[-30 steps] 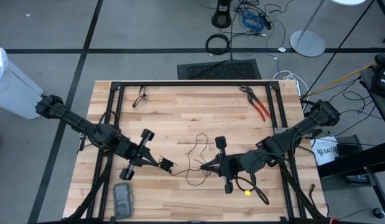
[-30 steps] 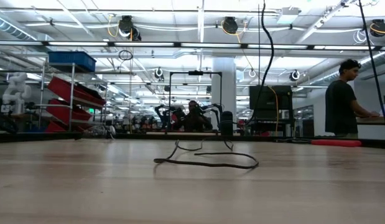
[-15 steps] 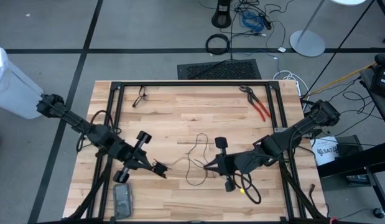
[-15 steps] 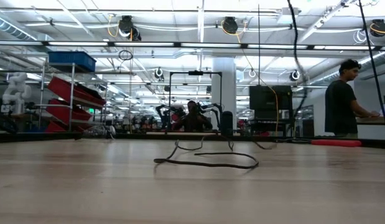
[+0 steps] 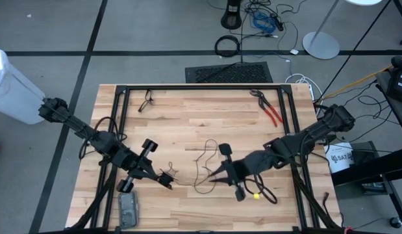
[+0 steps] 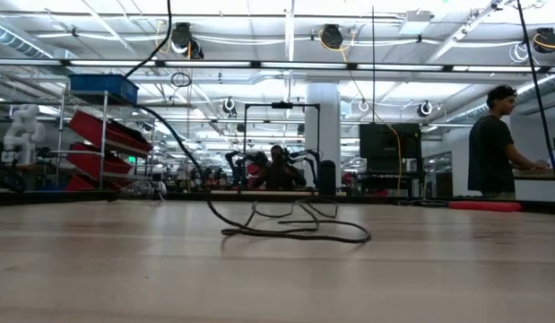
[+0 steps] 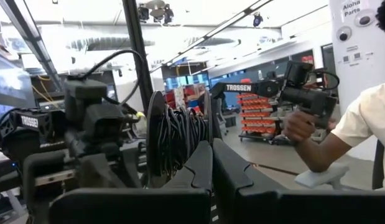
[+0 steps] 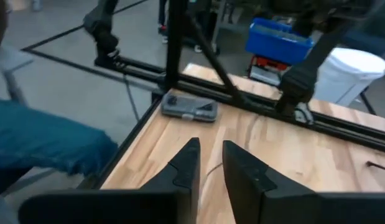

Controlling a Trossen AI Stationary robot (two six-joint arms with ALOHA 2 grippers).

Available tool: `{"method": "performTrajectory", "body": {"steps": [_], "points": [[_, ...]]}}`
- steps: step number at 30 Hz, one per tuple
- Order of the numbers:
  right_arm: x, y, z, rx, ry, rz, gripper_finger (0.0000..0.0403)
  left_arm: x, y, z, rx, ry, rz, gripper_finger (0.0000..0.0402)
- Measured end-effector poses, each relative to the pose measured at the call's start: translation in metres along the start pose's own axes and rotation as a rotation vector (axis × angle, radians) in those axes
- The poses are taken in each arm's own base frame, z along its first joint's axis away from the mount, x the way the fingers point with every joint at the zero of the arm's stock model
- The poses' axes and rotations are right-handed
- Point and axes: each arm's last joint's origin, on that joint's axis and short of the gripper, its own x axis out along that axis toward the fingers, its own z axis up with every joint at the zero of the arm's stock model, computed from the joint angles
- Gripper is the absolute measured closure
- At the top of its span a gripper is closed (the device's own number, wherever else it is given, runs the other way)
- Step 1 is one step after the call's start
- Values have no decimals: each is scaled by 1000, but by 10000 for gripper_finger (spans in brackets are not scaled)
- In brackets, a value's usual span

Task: Coil cords
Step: Uncoil the black cable wire from the spool

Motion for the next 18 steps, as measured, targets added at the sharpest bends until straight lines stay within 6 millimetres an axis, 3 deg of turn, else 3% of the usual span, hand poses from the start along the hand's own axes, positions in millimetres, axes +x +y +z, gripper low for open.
{"method": "performTrajectory", "body": {"steps": [5,18], "points": [[18,-5,-7,-1,12,-24,319,0,0,0,0,1,0,401],[95,-34,-32,-96,-156,-152,259,0,0,-3,1,25,-4,401]]}}
